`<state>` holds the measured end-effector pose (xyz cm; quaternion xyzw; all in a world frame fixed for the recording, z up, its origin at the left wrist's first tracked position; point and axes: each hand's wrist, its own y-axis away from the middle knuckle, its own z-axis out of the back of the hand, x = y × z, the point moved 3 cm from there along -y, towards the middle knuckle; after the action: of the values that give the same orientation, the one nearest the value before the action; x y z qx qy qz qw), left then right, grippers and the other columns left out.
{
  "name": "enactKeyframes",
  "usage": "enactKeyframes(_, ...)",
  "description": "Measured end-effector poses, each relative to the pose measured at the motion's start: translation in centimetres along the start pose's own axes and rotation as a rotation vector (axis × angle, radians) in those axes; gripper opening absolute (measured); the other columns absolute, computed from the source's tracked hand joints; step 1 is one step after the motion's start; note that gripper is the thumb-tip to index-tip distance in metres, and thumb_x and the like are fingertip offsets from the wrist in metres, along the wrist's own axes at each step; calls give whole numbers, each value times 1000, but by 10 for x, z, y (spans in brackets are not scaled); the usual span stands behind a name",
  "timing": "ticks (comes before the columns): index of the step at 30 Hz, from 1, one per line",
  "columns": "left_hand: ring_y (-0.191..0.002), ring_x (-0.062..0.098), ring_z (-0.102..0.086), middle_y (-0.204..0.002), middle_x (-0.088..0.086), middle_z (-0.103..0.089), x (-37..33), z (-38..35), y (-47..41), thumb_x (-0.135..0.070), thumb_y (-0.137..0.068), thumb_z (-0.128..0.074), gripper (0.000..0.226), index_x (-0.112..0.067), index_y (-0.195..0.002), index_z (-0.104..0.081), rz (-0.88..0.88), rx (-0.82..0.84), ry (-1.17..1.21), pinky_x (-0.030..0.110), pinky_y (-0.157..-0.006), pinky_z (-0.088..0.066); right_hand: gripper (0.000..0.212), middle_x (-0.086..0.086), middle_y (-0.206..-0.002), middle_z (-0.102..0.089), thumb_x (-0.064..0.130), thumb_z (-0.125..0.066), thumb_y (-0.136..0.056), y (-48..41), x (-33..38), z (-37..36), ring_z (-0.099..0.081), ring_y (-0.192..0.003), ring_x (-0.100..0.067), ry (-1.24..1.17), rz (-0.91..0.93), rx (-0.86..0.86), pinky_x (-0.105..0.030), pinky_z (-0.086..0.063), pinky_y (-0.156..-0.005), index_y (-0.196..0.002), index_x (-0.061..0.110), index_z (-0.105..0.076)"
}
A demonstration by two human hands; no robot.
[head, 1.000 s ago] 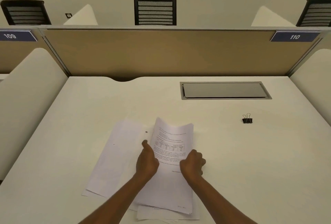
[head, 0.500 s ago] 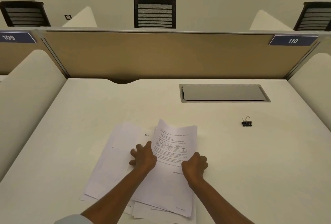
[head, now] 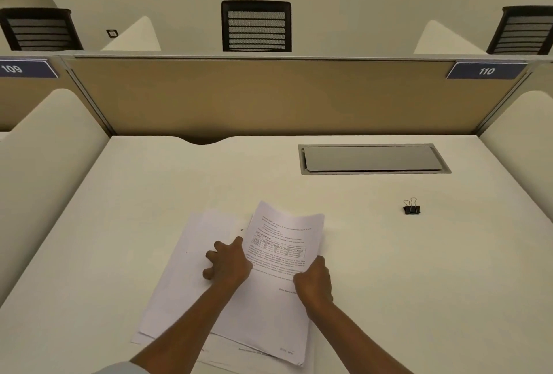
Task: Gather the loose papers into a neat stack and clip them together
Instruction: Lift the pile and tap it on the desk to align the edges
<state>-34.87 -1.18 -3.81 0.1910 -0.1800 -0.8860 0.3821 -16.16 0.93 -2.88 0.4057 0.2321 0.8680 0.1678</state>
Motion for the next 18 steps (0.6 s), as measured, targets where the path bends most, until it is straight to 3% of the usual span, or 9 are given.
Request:
enactKeyframes(3, -110, 33, -39, -107, 8, -36, 4, 4, -2, -37, -79, -65, 49, -33, -122, -43, -2, 13, 22, 48, -83, -42, 40, -9, -114, -52, 10, -55, -80, 6, 7, -3, -45, -112, -30, 47, 2, 10, -47, -49, -89, -117, 15, -41)
enactKeyframes(6, -112, 34, -42, -115, 11, -39, 11, 10, -2, -37, -77, -71, 54, -31, -122, -43, 21, 1, 66, 46, -85, -45, 43, -14, -118, -47, 7, -54, -80, 6, 11, -9, -37, -114, -32, 68, -5, 10, -45, -48, -91, -120, 13, -38)
enactKeyframes(10, -103, 37, -56, -111, 14, -43, 20, 19, -5, -21, -71, -81, 59, -20, -110, -38, 10, -32, 271, 45, -84, -55, 45, -14, -121, -45, 10, -58, -82, 9, 15, -14, -43, -112, -31, 46, -13, 29, -44, -49, -92, -123, 13, -38)
enactKeyframes(13, -98, 36, -59, -116, 20, -50, 23, 26, -8, -10, -66, -84, 72, -8, -117, -34, 50, -20, 431, 41, -80, -54, 45, -12, -117, -47, 11, -59, -81, 11, 16, -16, -48, -109, -31, -9, -16, 31, -42, -51, -90, -120, 15, -39)
enactKeyframes(16, -99, 34, -55, -111, 17, -55, 28, 29, -15, -7, -67, -85, 65, 0, -116, -42, 118, 33, 612, 38, -80, -48, 47, -9, -113, -54, 9, -61, -76, 10, 16, -20, -56, -101, -28, -98, -4, 41, -42, -56, -84, -117, 16, -41)
enactKeyframes(18, -95, 32, -55, -104, 14, -56, 31, 29, -17, -8, -65, -85, 54, -3, -103, -47, 123, 62, 653, 39, -80, -48, 48, -6, -111, -59, 7, -62, -72, 7, 14, -21, -60, -94, -23, -166, 1, 65, -40, -59, -77, -113, 18, -41)
